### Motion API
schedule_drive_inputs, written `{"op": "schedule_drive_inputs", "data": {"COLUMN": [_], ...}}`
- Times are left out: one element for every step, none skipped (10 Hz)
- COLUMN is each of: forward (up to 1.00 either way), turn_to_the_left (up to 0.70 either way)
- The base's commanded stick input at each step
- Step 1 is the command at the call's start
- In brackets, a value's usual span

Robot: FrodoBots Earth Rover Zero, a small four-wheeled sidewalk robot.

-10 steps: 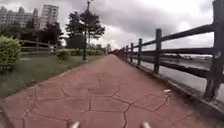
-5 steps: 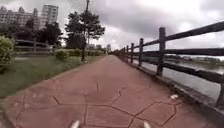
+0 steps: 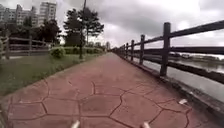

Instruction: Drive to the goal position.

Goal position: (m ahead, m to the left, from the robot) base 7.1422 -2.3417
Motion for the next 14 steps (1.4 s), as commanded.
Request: {"op": "schedule_drive_inputs", "data": {"forward": [0.50, 0.50, 0.50, 0.50, 0.50, 0.50, 0.50, 0.50, 0.50, 0.50, 0.50, 0.50, 0.50, 0.50], "turn_to_the_left": [0.00, 0.00, 0.00, 0.00, 0.00, 0.00, 0.00, 0.00, 0.00, 0.00, 0.00, 0.00, 0.00, 0.07]}}
